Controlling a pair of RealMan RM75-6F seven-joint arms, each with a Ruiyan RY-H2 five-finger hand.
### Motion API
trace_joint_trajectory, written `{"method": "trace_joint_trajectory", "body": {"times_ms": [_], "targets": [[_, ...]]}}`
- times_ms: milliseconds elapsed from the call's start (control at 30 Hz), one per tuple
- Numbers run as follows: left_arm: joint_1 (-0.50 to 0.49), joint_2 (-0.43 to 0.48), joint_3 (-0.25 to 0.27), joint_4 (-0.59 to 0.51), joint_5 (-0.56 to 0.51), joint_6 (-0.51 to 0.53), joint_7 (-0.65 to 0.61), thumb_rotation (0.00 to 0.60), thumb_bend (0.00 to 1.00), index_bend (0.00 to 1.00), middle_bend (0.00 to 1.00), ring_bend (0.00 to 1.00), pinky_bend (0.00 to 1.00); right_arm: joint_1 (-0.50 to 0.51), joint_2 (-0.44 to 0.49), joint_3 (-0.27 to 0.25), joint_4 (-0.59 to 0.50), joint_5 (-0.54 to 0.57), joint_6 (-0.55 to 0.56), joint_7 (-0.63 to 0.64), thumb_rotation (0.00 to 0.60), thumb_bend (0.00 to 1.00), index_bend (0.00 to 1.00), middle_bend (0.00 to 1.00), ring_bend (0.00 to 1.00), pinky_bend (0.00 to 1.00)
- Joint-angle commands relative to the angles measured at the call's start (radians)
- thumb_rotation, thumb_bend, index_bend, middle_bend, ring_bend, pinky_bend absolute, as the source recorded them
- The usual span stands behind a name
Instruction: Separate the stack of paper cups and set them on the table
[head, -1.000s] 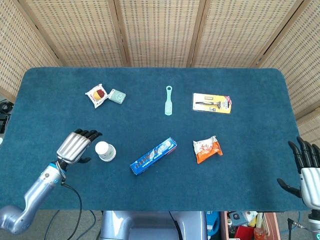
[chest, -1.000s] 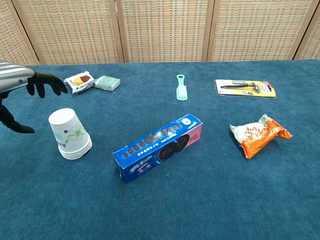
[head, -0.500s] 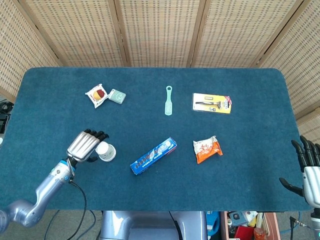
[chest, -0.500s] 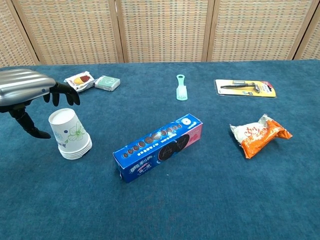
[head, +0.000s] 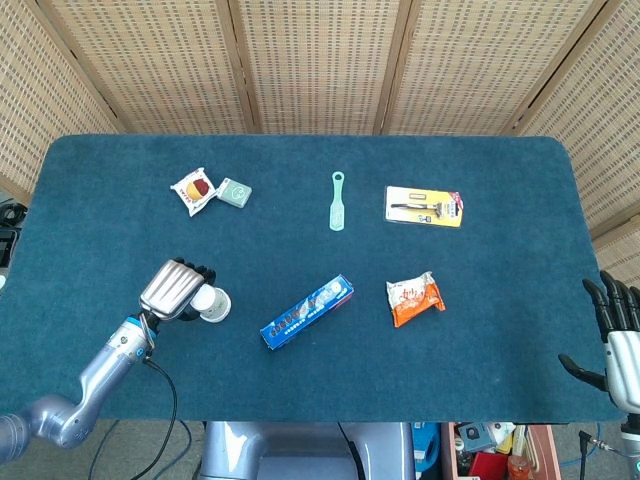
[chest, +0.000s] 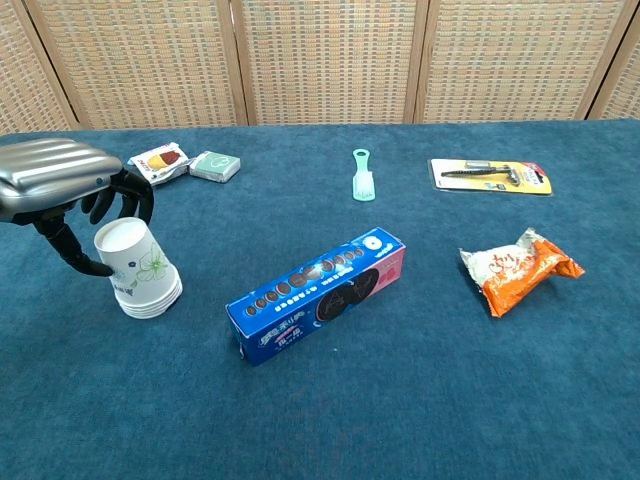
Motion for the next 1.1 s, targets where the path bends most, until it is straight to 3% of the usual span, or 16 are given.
{"method": "trace_joint_trajectory", "body": {"times_ms": [33, 167, 267, 567, 833, 933, 1100], "targets": [[0.001, 0.003, 0.002, 0.003, 0.008, 0.014, -0.015, 0.6, 0.16, 0.51, 0.53, 0.56, 0.49, 0.0, 0.0, -0.001, 0.0, 0.0, 0.0, -0.002, 0.6, 0.0, 0.0, 0.0, 0.0, 0.0], [0.011, 0.024, -0.01, -0.012, 0.018, 0.051, -0.08, 0.6, 0.16, 0.51, 0.53, 0.56, 0.49, 0.001, -0.002, -0.003, -0.001, -0.003, -0.001, -0.009, 0.6, 0.0, 0.0, 0.0, 0.0, 0.0], [0.027, 0.049, -0.032, -0.04, 0.023, 0.085, -0.197, 0.6, 0.16, 0.51, 0.53, 0.56, 0.49, 0.003, -0.004, -0.008, -0.003, -0.006, -0.007, -0.019, 0.6, 0.0, 0.0, 0.0, 0.0, 0.0], [0.072, 0.116, -0.103, -0.043, 0.061, 0.142, -0.884, 0.6, 0.17, 0.52, 0.54, 0.57, 0.49, 0.026, -0.063, -0.003, 0.035, -0.057, 0.006, -0.055, 0.6, 0.0, 0.0, 0.0, 0.0, 0.0], [0.03, 0.055, -0.147, -0.035, 0.002, 0.024, -1.362, 0.6, 0.17, 0.52, 0.54, 0.57, 0.5, 0.103, -0.179, 0.014, 0.203, -0.218, 0.042, -0.04, 0.6, 0.0, 0.06, 0.0, 0.0, 0.0], [-0.031, -0.015, -0.186, -0.034, -0.057, -0.077, -1.477, 0.6, 0.17, 0.52, 0.54, 0.57, 0.5, 0.176, -0.193, 0.029, 0.271, -0.292, 0.016, 0.001, 0.6, 0.0, 0.1, 0.0, 0.0, 0.0], [-0.09, -0.059, -0.213, 0.0, -0.098, -0.173, -1.524, 0.6, 0.18, 0.52, 0.54, 0.57, 0.5, 0.234, -0.187, 0.036, 0.316, -0.315, -0.024, 0.053, 0.6, 0.0, 0.13, 0.01, 0.0, 0.0]]}}
